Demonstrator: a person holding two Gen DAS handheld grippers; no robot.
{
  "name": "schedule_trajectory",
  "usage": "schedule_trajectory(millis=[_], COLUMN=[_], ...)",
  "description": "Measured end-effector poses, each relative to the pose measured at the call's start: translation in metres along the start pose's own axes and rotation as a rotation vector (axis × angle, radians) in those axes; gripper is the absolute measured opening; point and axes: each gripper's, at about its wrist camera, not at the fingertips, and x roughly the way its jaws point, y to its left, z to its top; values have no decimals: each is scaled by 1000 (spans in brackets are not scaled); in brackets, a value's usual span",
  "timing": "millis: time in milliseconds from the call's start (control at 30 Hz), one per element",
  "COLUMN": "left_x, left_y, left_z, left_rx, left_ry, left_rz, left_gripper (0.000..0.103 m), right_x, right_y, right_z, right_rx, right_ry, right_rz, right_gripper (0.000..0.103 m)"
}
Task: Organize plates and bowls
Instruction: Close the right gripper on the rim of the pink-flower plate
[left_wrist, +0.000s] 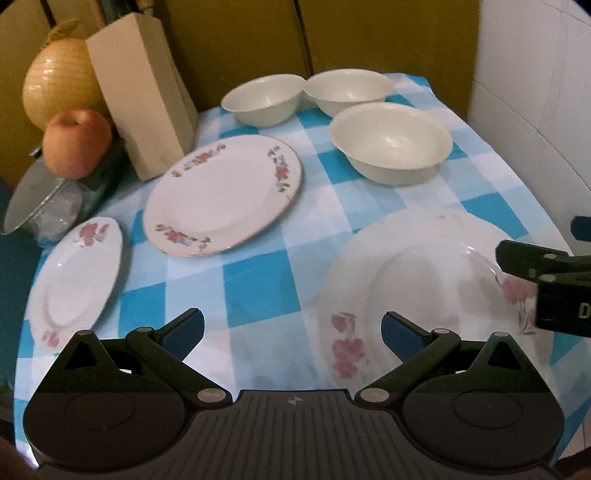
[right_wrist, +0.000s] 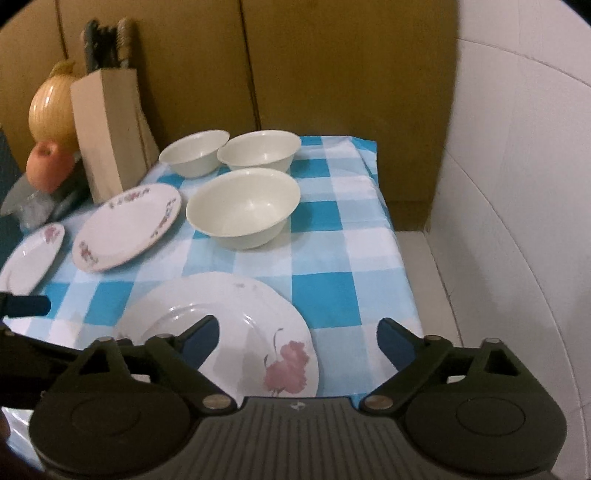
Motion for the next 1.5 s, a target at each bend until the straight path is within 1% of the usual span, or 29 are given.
schedule_trajectory(millis=[33, 67, 100, 133, 200, 233, 300, 367, 433, 500, 700, 833, 1000, 1067, 1133, 1300, 1367, 1433, 1500], left_x=[2, 2, 3, 5, 7, 8, 9, 9, 10, 11, 11, 14, 20, 23, 28, 29, 28, 24, 22], left_y=[-1, -2, -3, -3, -5, -7, -10, -13, -14, -16, -20, -16, -11, -9, -4, -6, -6, -7, -9], left_z=[0, 0, 0, 0, -1, -2, -4, -4, -5, -5, -7, -6, -6, -4, -4, -4, -3, -4, -5], left_rx=[4, 7, 10, 13, 19, 25, 35, 40, 39, 39, 30, -11, -52, -60, -91, -83, -69, -49, -36], left_ry=[-2, -4, -6, -5, 4, 11, 18, 16, 12, 16, 12, 25, 24, 29, 39, 24, 12, 0, -8], left_rz=[2, 4, 4, 3, -6, -13, -24, -33, -42, -50, -88, -124, -172, -198, -238, -240, -257, -272, -273], left_gripper=[103, 103, 103, 103, 103, 103, 103, 103, 103, 103, 103, 103, 103, 103, 103, 103, 98, 90, 88], right_x=[1, 3, 4, 6, 11, 13, 16, 16, 16, 16, 18, 20, 21, 21, 21, 21, 20, 19, 19], right_y=[1, 1, 2, 2, 3, 2, 0, 1, 3, 2, -1, -4, -5, -5, -2, 3, 7, 12, 16], right_z=[0, 0, 0, 0, -2, -2, -3, -5, -6, -7, -10, -10, -10, -11, -11, -9, -9, -9, -10], right_rx=[-5, -6, -10, -19, -27, -26, -17, -30, -47, -46, -30, 8, 9, 12, -2, -18, -39, -70, -102], right_ry=[4, 8, 15, 25, 50, 62, 86, 91, 94, 106, 138, 159, 154, 151, 144, 137, 130, 127, 121], right_rz=[-4, -7, -13, -19, -24, -23, -13, -23, -32, -18, 19, 65, 62, 62, 53, 12, -5, -27, -46], right_gripper=[82, 79, 72, 68, 57, 54, 52, 49, 44, 40, 38, 32, 31, 31, 30, 27, 26, 26, 26])
